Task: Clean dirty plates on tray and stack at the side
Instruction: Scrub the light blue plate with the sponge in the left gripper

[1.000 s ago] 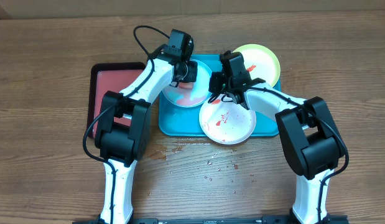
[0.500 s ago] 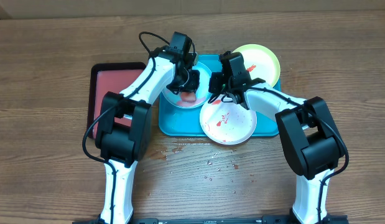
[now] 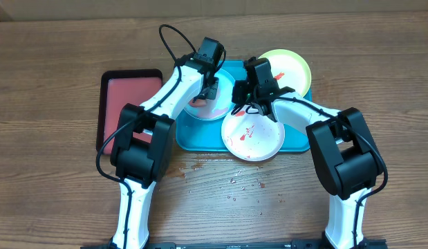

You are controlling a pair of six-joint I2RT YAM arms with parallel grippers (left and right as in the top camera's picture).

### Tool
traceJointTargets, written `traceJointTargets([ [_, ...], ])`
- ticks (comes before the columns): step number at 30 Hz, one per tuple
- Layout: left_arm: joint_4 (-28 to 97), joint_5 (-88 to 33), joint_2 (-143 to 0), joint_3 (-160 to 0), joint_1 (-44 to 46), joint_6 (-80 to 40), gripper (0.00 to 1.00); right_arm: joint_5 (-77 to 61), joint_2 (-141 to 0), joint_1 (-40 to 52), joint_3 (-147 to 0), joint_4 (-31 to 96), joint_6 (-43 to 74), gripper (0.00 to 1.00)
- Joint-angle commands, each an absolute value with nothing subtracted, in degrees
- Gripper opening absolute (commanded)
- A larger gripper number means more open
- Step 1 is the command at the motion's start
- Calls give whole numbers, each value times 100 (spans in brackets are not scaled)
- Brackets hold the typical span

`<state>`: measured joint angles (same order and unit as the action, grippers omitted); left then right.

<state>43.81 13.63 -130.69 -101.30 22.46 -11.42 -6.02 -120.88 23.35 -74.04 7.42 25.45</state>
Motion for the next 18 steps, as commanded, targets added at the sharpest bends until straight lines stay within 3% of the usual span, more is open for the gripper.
traceJointTargets([
  [1, 4296, 2270, -13445, -9887, 1988, -1072, 4, -757, -12160, 2394, -7402, 849, 2532, 4],
  [6, 3828, 1964, -13445, -9887, 1953, -1057, 4, -760, -12160, 2394, -7402, 854, 2532, 4],
  [18, 3273, -709, -13445, -9885, 2078, -552, 4, -757, -12160, 2394, -7402, 875, 2530, 4],
])
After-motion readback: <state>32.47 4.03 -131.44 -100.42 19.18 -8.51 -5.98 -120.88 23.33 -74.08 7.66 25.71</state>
